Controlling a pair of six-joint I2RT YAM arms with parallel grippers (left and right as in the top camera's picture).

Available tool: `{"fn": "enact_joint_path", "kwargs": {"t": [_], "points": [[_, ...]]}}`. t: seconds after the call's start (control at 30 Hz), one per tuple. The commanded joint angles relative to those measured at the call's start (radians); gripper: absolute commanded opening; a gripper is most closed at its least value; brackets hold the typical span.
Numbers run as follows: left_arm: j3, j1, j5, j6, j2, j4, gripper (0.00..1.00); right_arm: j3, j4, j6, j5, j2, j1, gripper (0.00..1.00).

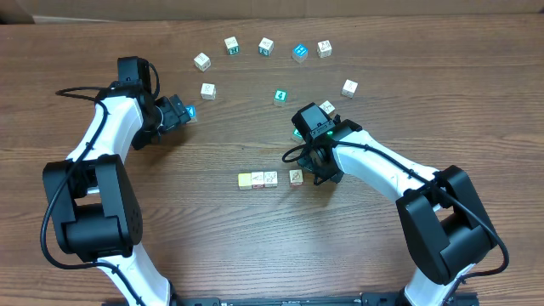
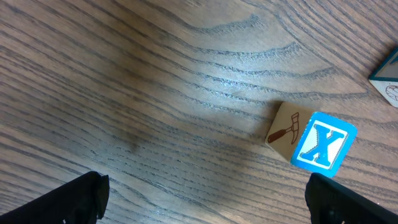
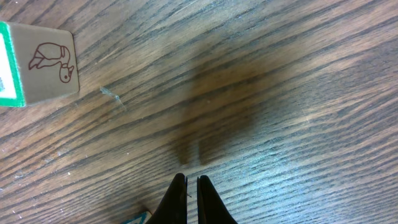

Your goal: Form a horizontal line

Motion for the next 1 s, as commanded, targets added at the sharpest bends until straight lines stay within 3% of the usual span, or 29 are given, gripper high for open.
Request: {"fn": "enact_joint_path", "kwargs": {"t": [0.0, 0.23, 0.33, 0.97], "points": [[0.016, -0.006, -0.007, 0.001, 0.011, 0.004, 1.0, -0.009, 0.006, 0.003, 0.0, -0.015, -0.001, 0.09], [0.016, -0.006, -0.006, 0.001, 0.011, 0.003, 1.0, -0.009, 0.006, 0.004, -0.027, -0.015, -0.001, 0.11], [0.016, -0.006, -0.007, 0.001, 0.011, 0.004, 0.99, -0.009, 0.013, 0.004, -0.027, -0.015, -0.001, 0.04], [0.016, -0.006, -0.006, 0.001, 0.011, 0.003, 1.0, -0.038, 0.059, 0.004, -0.043, -0.015, -0.001, 0.04]]}}
